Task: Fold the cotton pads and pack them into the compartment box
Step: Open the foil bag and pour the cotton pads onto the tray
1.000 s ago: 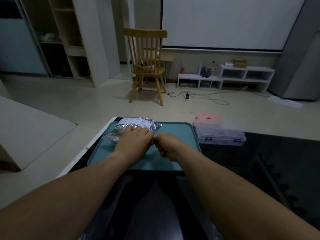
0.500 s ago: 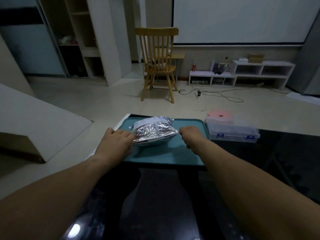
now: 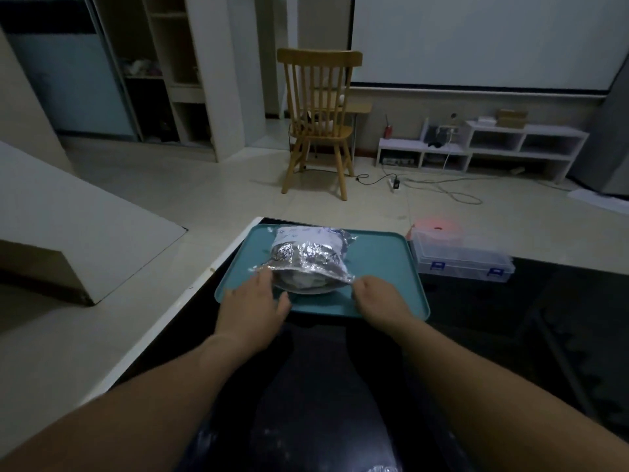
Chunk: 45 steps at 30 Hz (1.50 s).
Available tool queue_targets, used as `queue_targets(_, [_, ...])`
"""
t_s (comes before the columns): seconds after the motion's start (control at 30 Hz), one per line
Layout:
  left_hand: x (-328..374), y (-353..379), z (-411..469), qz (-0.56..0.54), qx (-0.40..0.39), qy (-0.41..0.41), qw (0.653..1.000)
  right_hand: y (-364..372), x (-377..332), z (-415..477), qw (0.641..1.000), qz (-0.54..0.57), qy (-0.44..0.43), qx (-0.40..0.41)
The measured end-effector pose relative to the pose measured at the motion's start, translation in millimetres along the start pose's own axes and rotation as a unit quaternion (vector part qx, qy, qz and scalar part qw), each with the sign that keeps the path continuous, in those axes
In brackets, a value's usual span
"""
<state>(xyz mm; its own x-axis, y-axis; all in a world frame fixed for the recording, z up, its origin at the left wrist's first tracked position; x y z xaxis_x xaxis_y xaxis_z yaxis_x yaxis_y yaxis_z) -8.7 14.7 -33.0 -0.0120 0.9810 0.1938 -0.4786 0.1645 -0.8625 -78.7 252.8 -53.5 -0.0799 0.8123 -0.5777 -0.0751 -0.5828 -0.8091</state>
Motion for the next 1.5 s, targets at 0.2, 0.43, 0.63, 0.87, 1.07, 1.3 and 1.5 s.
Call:
queue_targets(0.2, [11, -17, -47, 0.006, -0.099, -0.028, 0.995, -13, -4, -70, 0.998, -0.046, -0.032, -0.023])
queue_targets(0.43, [49, -46, -139, -0.040, -0.186, 0.072, 0.979, -43, 25, -158, 0.992, -0.105, -0.049, -0.041])
queue_targets(0.63, [100, -105, -171, -0.093, -0.197, 0.158, 0.963, -73, 37, -209, 0.992, -0.089, -0.007, -0.093])
queue_targets(0.87, [98, -162, -93, -0.216, 0.071, 0.043, 0.973, -71, 2, -214, 0.997, 0.031, -0.022, -0.073])
queue_targets(1.07, [75, -99, -73, -0.162, -0.075, -0.044, 0.983, -72, 24, -171, 0.996, 0.084, 0.012, 0.025])
queue_targets(1.3, [59, -45, -71, -0.243, -0.249, -0.177, 0.921, -78, 23, -153, 0.991, 0.086, 0.022, 0.103])
queue_targets(1.5, [53, -37, -75, -0.366, -0.246, -0.250, 0.862, -65, -3, -161, 0.975, 0.217, -0.010, -0.050])
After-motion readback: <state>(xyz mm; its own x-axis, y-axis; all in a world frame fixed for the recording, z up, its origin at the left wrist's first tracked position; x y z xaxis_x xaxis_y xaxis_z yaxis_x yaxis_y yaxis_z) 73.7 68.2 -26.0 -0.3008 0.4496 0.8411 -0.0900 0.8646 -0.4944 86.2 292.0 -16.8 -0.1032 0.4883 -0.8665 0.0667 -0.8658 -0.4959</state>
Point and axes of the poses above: each hand's wrist, its own z-axis towards the middle knuckle, its own y-axis out of the palm, x = y × z, the point moved 7 cm from there along z, towards the middle knuckle, and after that the axes turned 9 degrees about x, right-handed, at the moved point
